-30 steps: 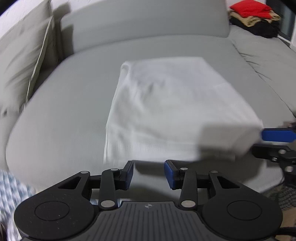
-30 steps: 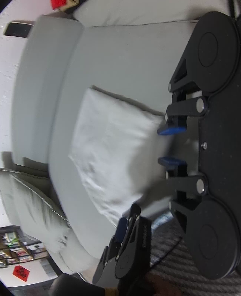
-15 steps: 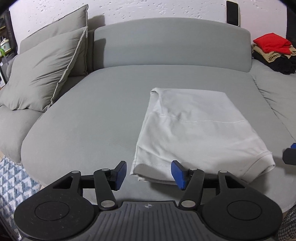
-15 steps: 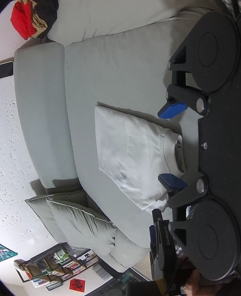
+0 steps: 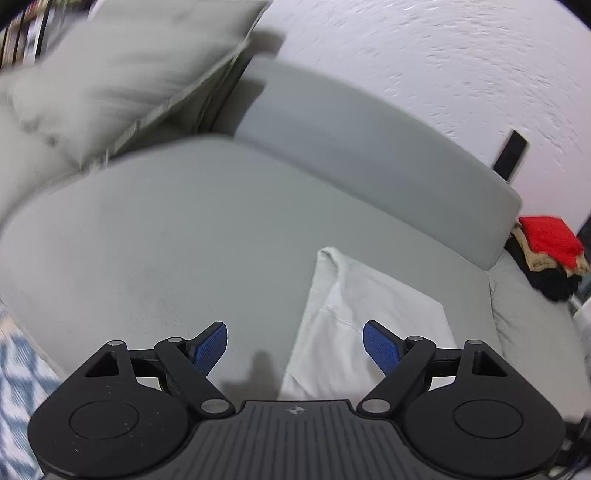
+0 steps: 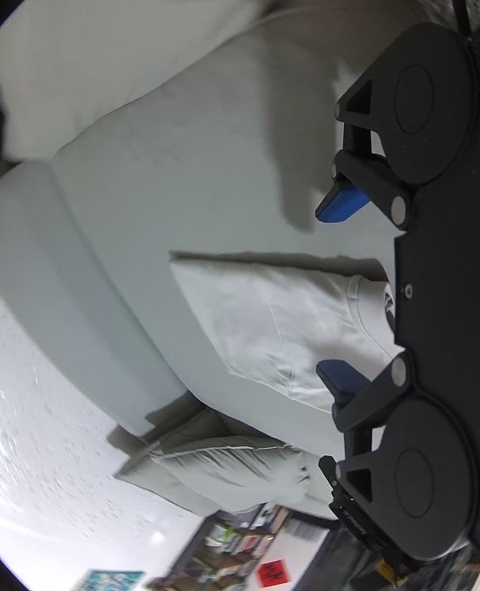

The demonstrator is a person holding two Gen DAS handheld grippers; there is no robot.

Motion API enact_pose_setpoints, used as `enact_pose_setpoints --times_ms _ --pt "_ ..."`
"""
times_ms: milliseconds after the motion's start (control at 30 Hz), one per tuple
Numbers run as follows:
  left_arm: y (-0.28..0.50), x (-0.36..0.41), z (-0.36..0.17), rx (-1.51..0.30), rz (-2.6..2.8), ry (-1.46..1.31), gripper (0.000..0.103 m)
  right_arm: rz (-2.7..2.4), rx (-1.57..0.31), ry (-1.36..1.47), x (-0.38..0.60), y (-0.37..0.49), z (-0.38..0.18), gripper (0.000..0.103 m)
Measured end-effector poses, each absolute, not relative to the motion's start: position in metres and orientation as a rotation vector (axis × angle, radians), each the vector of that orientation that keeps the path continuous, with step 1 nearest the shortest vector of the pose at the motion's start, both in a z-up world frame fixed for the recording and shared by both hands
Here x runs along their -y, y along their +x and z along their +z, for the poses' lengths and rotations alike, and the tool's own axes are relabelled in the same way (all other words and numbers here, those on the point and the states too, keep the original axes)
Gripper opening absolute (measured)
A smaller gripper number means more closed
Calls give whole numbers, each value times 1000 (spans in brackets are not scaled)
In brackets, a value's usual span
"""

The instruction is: Fold clothes

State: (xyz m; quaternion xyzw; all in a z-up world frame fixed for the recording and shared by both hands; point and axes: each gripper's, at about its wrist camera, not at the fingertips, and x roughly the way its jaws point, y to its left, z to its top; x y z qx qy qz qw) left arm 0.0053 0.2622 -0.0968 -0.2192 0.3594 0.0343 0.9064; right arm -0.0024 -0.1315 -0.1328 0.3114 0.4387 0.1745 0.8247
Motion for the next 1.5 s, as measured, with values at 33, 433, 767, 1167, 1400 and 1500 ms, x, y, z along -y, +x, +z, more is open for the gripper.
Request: enact_pose_setpoints --times_ms 33,433,767,1167,1400,1500 --pt "19 -271 -102 -789 48 -493 79 369 -940 681 133 1 -137 76" --pt "111 -268 -153 -1132 -342 -613 65 443 -1057 831 134 53 -170 53" --pt "173 -246 -173 -1141 -485 -559 67 443 -1097 975 123 125 -200 48" --pt "188 -199 -146 -1010 -337 -372 8 382 -872 832 99 132 -185 5" --pt "92 -137 -51 -651 -326 -173 7 353 -635 629 114 63 -105 4" --pt "48 -102 -13 -525 -377 -153 7 336 -516 631 149 12 -66 4"
